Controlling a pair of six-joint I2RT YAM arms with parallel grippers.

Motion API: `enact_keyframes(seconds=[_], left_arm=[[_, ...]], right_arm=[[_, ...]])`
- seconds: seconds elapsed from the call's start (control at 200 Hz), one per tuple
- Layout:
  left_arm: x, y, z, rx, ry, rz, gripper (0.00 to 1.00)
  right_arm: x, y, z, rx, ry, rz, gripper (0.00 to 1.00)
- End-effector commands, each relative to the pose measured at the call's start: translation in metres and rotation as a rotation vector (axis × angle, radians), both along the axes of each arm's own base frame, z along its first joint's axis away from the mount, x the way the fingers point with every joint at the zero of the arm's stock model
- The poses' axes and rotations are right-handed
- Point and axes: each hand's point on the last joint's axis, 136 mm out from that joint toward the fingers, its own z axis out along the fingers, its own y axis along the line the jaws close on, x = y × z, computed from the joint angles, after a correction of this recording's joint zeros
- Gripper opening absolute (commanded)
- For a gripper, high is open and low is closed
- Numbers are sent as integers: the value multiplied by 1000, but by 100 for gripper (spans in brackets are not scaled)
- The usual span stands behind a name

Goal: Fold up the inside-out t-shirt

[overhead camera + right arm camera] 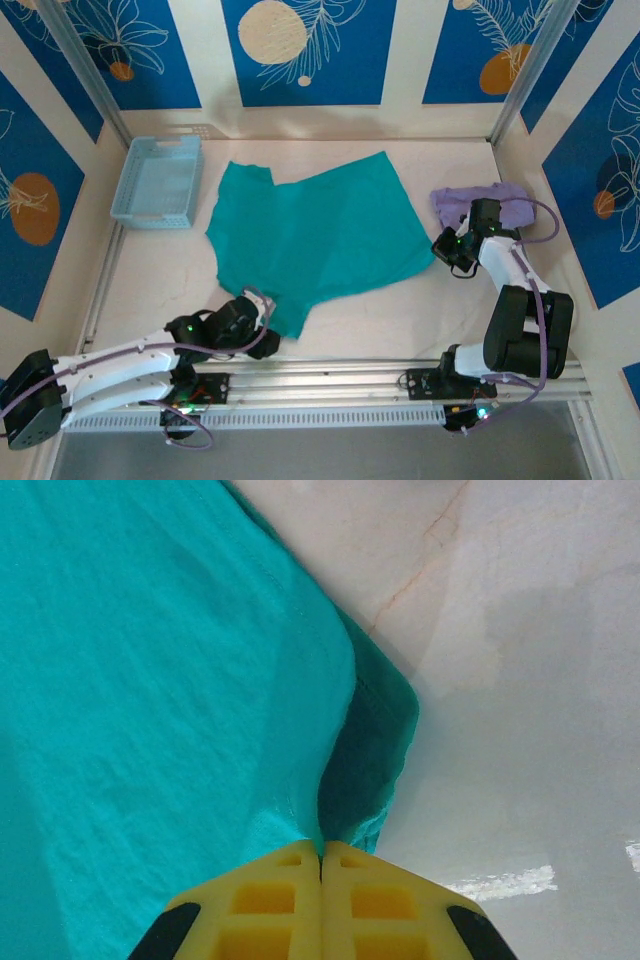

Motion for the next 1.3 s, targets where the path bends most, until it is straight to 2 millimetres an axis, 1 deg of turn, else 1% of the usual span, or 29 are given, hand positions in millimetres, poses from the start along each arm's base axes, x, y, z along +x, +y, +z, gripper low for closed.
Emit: enact_keyframes(seconds=[0.0,0.22,0.33,0.395,0.47,0.555,0.595,0.64,0.7,0.79,0.865,1.025,1.12,1.2,1.295], left_arm=[[3,-16,18,-72,-42,-42,32],[4,-7,3,10,-34,-30,31],[2,-7,-1,19,-23,-40,28],[2,-7,-2,16,-19,-42,24],[2,-6,-2,22,-19,-39,17],[4,3,-2,55,-28,-10,7],[6,9,-1,79,-35,18,4],[11,18,5,110,-52,59,0],[18,33,13,167,-77,124,0],[27,56,34,257,-113,217,0],[31,69,55,313,-133,262,0],[37,83,105,375,-173,294,0],[38,88,129,390,-181,280,0],[37,91,142,412,-181,258,0],[33,96,146,450,-161,224,0]], right_arm=[[-3,6,-2,21,-2,31,0],[-2,7,-3,27,-3,36,0],[-2,7,-2,26,-4,36,0],[-2,7,-2,24,-3,35,0],[-2,8,-2,26,-3,38,0],[-2,7,0,24,-7,35,0],[-1,7,2,26,-15,33,0],[-1,8,6,34,-27,32,0],[1,9,15,39,-55,28,0],[1,9,25,35,-87,19,0],[-2,8,30,28,-109,6,0],[-13,8,35,30,-148,-12,0],[-18,12,39,57,-176,-13,0],[-20,15,43,69,-195,-7,0],[-23,19,45,88,-202,3,0]])
